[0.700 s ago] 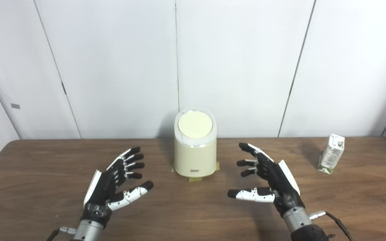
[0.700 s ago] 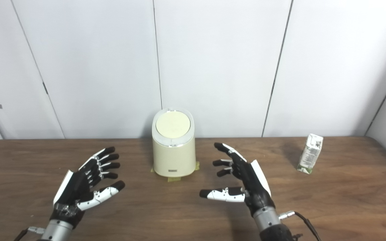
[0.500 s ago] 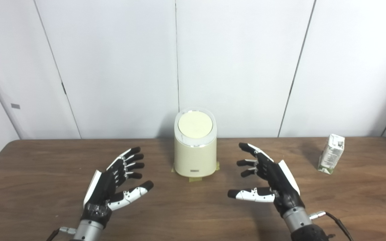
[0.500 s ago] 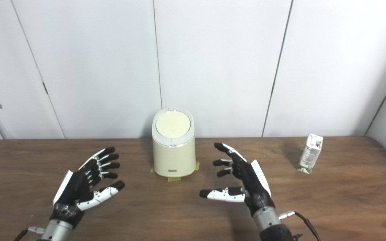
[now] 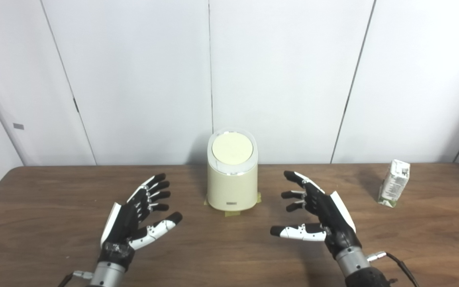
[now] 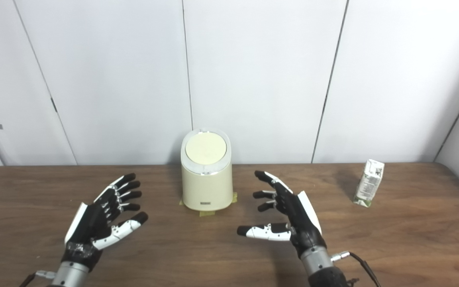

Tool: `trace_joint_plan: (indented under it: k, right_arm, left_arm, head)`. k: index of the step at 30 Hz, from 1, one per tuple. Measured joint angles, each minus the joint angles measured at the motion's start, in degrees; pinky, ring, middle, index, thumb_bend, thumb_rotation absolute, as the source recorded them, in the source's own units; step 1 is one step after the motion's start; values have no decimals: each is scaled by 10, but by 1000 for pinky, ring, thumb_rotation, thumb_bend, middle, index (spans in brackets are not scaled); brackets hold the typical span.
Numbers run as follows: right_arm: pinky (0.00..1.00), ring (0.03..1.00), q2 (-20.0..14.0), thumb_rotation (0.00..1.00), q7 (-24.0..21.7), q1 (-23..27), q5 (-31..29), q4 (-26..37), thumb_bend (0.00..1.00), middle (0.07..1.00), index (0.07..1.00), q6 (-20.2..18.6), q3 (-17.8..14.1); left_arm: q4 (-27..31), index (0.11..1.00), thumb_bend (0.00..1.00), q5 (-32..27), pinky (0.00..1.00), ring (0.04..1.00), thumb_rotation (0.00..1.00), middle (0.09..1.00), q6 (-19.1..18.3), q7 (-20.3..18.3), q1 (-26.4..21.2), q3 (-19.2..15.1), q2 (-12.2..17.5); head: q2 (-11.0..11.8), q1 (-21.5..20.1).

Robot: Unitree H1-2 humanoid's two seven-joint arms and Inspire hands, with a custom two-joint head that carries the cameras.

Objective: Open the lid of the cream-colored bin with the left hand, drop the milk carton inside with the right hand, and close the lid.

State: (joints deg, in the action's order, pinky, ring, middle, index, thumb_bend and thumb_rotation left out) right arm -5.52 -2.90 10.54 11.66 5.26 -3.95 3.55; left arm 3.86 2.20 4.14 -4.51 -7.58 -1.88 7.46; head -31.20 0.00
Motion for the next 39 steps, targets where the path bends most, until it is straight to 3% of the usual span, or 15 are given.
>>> trace_joint_plan:
  k: [9,15,26,39]
  right_arm:
    - [587,738,1,126,0,8,-6,-5,767,894,846,0,0]
    - [587,739,1,120,1,8,-9,-10,761,895,851,5,0]
    - [582,732,1,115,1,8,-10,-12,761,890,838,13,2]
    - [572,720,2,112,2,8,-10,-5,754,885,833,12,2]
  left_arm:
    - [-22,949,891,56,925,986,363,981,-17,37,-84,5,-8]
    - [-54,951,903,118,888,984,358,985,-59,55,-150,25,-11]
    - [-143,968,950,120,886,993,319,985,-76,63,-270,40,-15]
    - [-212,1000,886,167,864,991,326,1000,-103,107,-324,61,-47]
  head:
    - [6,7]
    - [6,8]
    - [4,4]
    - [-1,0]
